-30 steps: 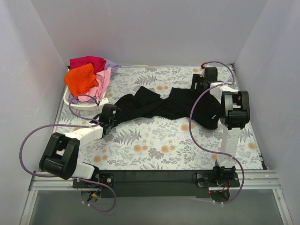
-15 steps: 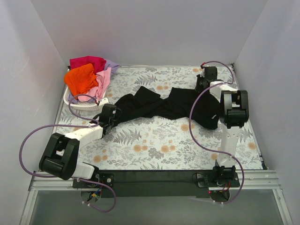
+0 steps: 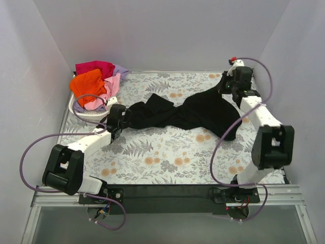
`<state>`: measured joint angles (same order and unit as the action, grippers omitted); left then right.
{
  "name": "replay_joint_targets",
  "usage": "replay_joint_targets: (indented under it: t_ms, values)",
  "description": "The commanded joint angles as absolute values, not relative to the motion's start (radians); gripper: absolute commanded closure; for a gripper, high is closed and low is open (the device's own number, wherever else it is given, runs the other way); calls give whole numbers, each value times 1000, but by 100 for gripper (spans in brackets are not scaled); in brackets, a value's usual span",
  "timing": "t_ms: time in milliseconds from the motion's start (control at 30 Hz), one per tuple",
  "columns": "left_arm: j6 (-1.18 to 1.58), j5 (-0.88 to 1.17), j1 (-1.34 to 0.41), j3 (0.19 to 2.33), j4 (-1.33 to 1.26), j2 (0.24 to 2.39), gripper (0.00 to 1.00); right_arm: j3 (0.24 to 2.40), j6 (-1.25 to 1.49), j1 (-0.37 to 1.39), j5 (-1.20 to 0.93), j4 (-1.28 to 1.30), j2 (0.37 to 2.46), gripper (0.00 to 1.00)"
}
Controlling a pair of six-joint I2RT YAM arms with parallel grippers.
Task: Fold and stack the t-shirts
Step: Flatten the tshirt out
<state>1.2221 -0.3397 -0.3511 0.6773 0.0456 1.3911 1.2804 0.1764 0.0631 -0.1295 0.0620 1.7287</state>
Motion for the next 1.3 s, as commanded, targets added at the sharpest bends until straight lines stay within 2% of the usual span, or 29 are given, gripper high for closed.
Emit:
replay_joint_targets:
  t_ms: [0, 133, 333, 633, 933, 1267]
  values:
    - [1189, -359, -345, 797, 34, 1338, 100, 1252, 169, 69, -155, -77, 1493, 99]
    - [1151, -365, -333, 911, 38, 1306, 100, 1241, 135, 67, -126, -75, 1272, 99]
    - [1095, -365, -310, 1073, 63, 1282, 100, 1362, 65, 67, -94, -12, 1099, 99]
    - [1062, -307, -290, 1261, 106, 1213, 100, 1675, -55, 67, -63, 187, 1016, 99]
    - [1026, -81, -290, 1468, 207, 1076, 100, 1798, -61, 67, -116, 244, 904, 99]
    - [1052, 100, -290, 1658, 322, 977, 100, 2140, -46, 69, -202, 316, 922, 99]
